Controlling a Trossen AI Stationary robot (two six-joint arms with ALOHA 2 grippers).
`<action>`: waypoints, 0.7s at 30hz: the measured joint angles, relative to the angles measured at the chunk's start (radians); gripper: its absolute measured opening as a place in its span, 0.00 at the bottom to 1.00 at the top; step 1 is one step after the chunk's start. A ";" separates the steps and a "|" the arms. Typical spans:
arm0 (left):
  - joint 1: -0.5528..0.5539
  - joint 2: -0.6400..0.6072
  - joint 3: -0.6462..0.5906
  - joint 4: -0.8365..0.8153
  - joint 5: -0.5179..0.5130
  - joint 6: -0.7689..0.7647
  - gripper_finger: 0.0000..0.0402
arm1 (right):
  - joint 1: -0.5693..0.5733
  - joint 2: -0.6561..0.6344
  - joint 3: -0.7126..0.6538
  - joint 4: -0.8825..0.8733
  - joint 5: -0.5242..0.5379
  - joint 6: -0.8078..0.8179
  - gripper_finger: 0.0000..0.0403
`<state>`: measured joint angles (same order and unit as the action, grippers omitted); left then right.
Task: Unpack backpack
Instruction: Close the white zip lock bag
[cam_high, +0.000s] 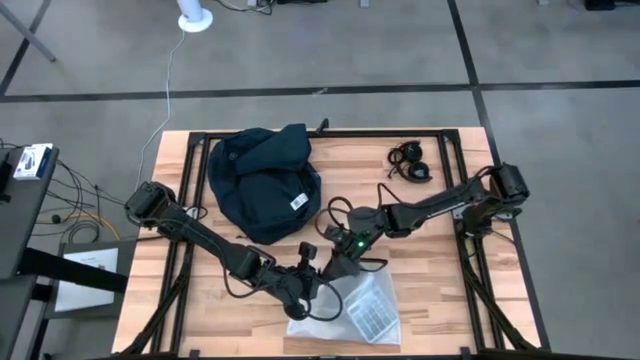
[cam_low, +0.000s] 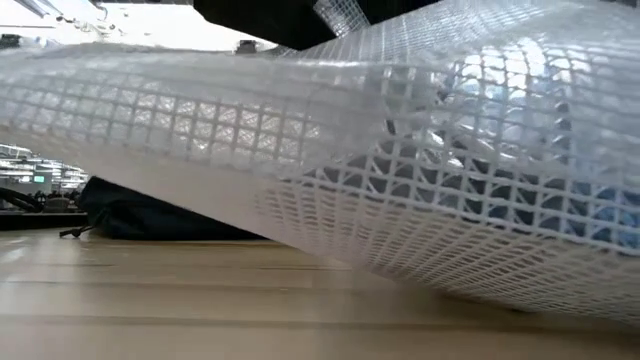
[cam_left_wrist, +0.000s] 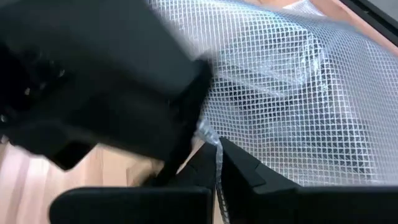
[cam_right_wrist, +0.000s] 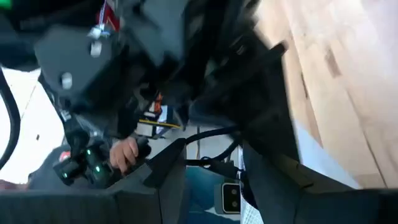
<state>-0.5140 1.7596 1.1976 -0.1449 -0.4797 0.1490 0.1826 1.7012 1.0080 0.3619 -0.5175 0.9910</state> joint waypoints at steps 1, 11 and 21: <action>0.000 0.000 0.000 -0.004 0.000 -0.009 0.00 | 0.005 0.000 0.000 0.000 0.000 -0.010 0.38; -0.004 0.000 0.000 -0.002 0.001 -0.044 0.00 | 0.064 0.000 0.000 -0.001 0.017 -0.236 0.36; -0.004 0.000 0.000 0.005 0.005 -0.081 0.00 | 0.133 0.000 0.000 -0.002 0.235 -0.432 0.09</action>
<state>-0.5179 1.7596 1.1976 -0.1398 -0.4746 0.0676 0.3152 1.7012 1.0080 0.3599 -0.2828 0.5594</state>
